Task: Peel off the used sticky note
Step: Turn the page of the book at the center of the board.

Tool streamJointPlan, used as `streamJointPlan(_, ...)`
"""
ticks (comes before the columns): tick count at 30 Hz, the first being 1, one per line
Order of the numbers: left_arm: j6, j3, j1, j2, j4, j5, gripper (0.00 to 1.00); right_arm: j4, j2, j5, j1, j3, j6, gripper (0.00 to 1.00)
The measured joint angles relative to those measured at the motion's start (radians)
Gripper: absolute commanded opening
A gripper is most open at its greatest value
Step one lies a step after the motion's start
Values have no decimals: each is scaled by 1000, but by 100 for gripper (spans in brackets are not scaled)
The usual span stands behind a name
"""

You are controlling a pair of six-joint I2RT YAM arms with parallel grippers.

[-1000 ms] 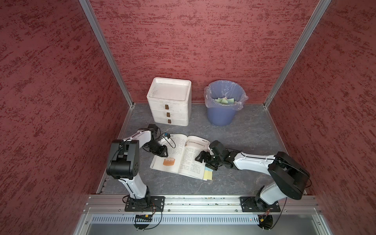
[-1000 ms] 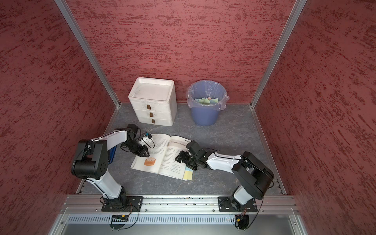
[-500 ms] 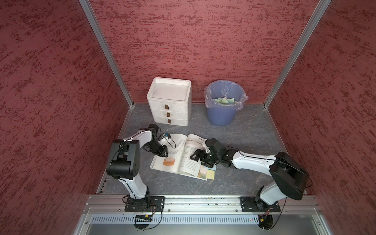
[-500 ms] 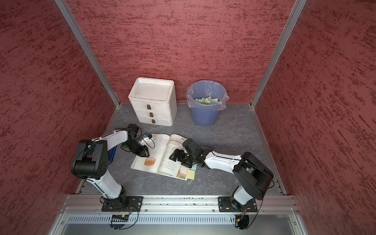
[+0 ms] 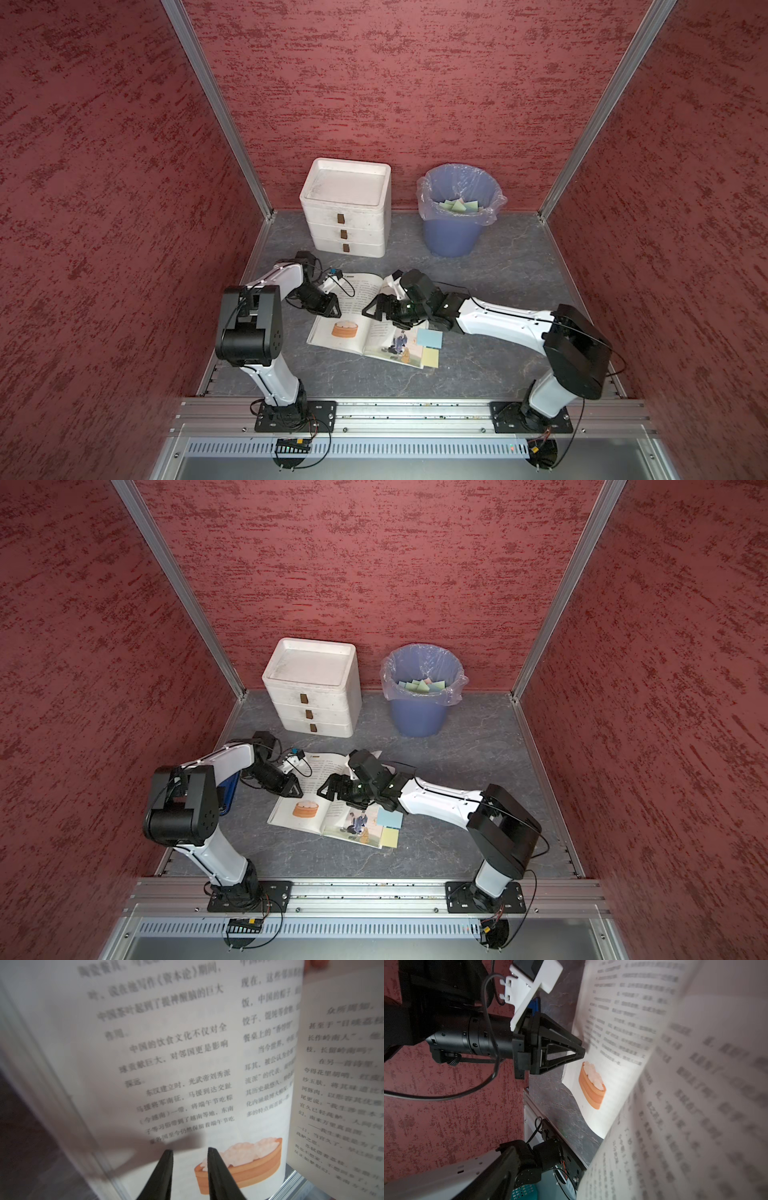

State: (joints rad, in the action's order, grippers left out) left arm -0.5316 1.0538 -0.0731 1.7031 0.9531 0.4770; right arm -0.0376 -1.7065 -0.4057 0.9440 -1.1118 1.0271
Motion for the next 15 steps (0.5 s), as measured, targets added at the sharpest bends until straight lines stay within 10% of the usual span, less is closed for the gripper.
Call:
streamJointPlan(8,-44,211,-223,-116,148,110,32,-24,-228,-74,35,-307,-69,97)
streamJointPlan(15,-68,304,-246,-147,244,154,32,-61,-326,-122,43,-393,-102,98)
